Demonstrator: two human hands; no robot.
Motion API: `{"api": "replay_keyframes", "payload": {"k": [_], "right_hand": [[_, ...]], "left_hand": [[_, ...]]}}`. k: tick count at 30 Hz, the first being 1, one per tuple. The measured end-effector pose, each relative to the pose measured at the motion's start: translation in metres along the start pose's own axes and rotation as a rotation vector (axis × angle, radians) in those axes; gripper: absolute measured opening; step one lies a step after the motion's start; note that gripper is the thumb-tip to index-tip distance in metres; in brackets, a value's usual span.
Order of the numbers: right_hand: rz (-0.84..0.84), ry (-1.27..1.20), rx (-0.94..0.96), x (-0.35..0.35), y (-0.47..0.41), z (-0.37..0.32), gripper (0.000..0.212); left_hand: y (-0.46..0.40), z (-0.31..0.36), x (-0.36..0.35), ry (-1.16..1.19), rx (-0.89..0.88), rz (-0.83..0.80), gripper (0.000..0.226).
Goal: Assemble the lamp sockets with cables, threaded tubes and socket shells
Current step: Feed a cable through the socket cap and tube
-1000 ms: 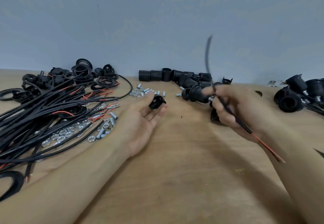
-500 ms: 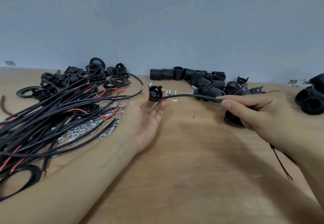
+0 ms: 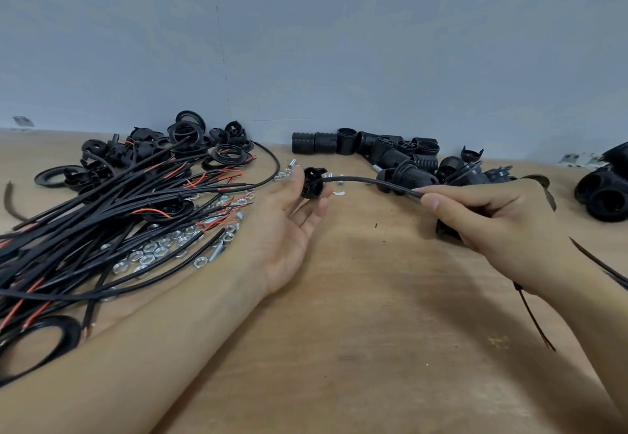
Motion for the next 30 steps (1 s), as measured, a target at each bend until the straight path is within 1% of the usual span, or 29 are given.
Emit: {"api": "replay_keyframes", "payload": {"k": [1,2,4,5,6,7,8,11,12,14,18,21,23,26,28,30], "right_hand": [[-0.011,0.003,-0.012,0.001,0.001,0.000,0.015],[-0.023,0.012,-0.034,0.002,0.000,0.001,0.013],[-0.086,0.026,-0.116,0.004,-0.001,0.005,0.011],[-0.140,-0.001,-0.182,0.004,-0.002,0.006,0.014],[-0.187,-0.044,-0.249,0.005,-0.002,0.008,0.022],[-0.225,-0.089,-0.311,0.006,-0.003,0.010,0.030],[-0.261,-0.145,-0.364,0.007,-0.004,0.010,0.033],[-0.349,-0.340,-0.434,0.006,-0.005,0.007,0.020],[-0.355,-0.379,-0.442,0.007,-0.006,0.007,0.023],[-0.377,-0.407,-0.481,0.006,-0.006,0.007,0.022],[-0.510,-0.501,-0.665,-0.001,-0.002,0.010,0.022],[-0.580,-0.606,-0.674,-0.004,-0.001,0.011,0.026],[-0.558,-0.547,-0.669,-0.003,-0.002,0.012,0.027],[-0.428,-0.419,-0.721,-0.007,-0.002,0.018,0.023],[-0.342,-0.336,-0.726,-0.009,0.000,0.022,0.023],[-0.265,-0.374,-0.715,-0.011,-0.001,0.021,0.023]], "left_hand": [[0.000,0.000,-0.001,-0.029,-0.049,-0.006,0.009],[0.000,0.001,-0.002,-0.055,-0.102,-0.016,0.015],[0.003,0.001,-0.003,-0.083,-0.202,-0.043,0.038],[0.005,0.002,-0.004,-0.095,-0.246,-0.058,0.046],[0.007,0.002,-0.004,-0.111,-0.278,-0.074,0.050],[0.008,0.002,-0.004,-0.126,-0.291,-0.082,0.050],[0.009,0.001,-0.004,-0.130,-0.285,-0.082,0.046],[0.008,0.001,-0.003,-0.097,-0.216,-0.078,0.034],[0.007,0.000,-0.002,-0.102,-0.201,-0.076,0.033],[0.008,-0.001,-0.002,-0.106,-0.174,-0.079,0.032],[0.009,0.000,-0.001,-0.018,-0.081,-0.085,0.025],[0.009,0.001,-0.001,-0.111,-0.172,-0.069,0.021],[0.009,0.004,-0.002,-0.110,-0.197,-0.065,0.024],[0.012,0.005,-0.003,-0.058,-0.139,-0.087,0.027],[0.012,0.003,-0.003,-0.099,-0.165,-0.093,0.028],[0.013,0.003,-0.004,-0.143,-0.207,-0.071,0.032]]}}
Point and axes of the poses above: each hand's wrist, its own y-axis away from the middle knuckle, its own x-axis out of the back of the hand, z = x × y, the point moved 1 cm from there along -y, towards the middle knuckle, and after that the axes turned 11 degrees about z, right-handed, at the moved point
